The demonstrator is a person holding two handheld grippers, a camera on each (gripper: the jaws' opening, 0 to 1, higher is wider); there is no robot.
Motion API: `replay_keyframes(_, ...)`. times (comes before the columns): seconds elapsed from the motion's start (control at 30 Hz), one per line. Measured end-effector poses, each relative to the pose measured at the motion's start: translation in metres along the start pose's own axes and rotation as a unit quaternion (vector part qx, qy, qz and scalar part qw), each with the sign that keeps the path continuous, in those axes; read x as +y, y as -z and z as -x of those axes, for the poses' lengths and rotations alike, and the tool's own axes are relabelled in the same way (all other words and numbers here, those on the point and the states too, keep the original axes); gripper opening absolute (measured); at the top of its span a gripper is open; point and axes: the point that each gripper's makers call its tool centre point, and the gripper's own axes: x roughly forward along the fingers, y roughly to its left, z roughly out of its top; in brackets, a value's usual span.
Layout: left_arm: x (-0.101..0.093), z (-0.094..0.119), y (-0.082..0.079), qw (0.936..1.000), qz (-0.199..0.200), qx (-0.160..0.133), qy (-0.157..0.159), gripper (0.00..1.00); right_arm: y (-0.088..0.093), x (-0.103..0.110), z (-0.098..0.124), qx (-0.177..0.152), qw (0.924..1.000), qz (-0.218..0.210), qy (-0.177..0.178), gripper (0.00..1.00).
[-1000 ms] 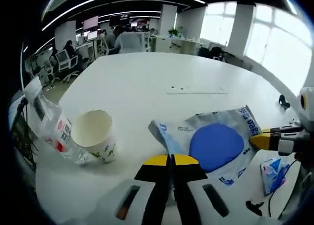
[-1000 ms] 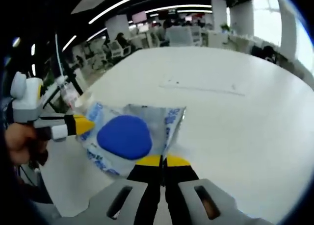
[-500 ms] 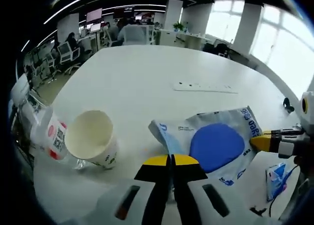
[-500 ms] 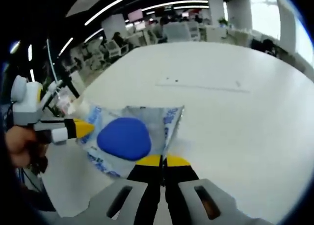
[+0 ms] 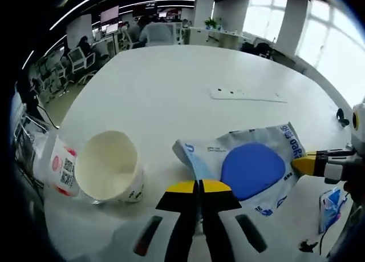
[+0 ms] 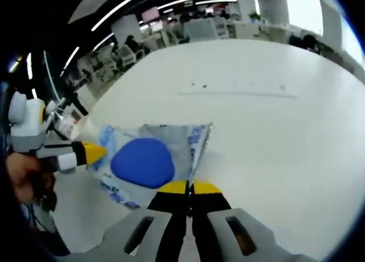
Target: Arrange the tabletop items into an orderly group along one side of the table until the central work area is clear of visible clutter.
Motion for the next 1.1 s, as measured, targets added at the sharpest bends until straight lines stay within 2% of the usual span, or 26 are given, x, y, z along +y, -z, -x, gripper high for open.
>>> replay_keyframes(0.3,0.007,-0.003,-0.001,0.9999,0.014,0.002,-0.007,0.01,-0.001,0.001,-0.010,0.005,0.9996,-0.027,0.008,0.00)
replay_keyframes(0.47,0.009,-0.004,-0.001,0.9999,0.001,0.001,-0.014,0.01,0.002,0.003,-0.014,0.010,0.9994,-0.032,0.014,0.00)
replay_keyframes(0.6,0.010,-0.003,-0.002,0.9999,0.008,-0.002,-0.015,0.02,0.006,0.003,-0.014,0.014,0.9990,-0.037,0.019,0.00)
replay_keyframes(0.8,0.014,-0.001,-0.004,0.9993,-0.026,-0.006,-0.027,0.03,0.006,0.002,-0.015,0.013,0.9984,-0.047,0.029,0.00)
replay_keyframes(1.1,0.017,0.004,-0.003,0.9987,-0.036,-0.005,-0.035,0.09,0.006,0.006,-0.017,0.011,0.9986,-0.038,0.036,0.00)
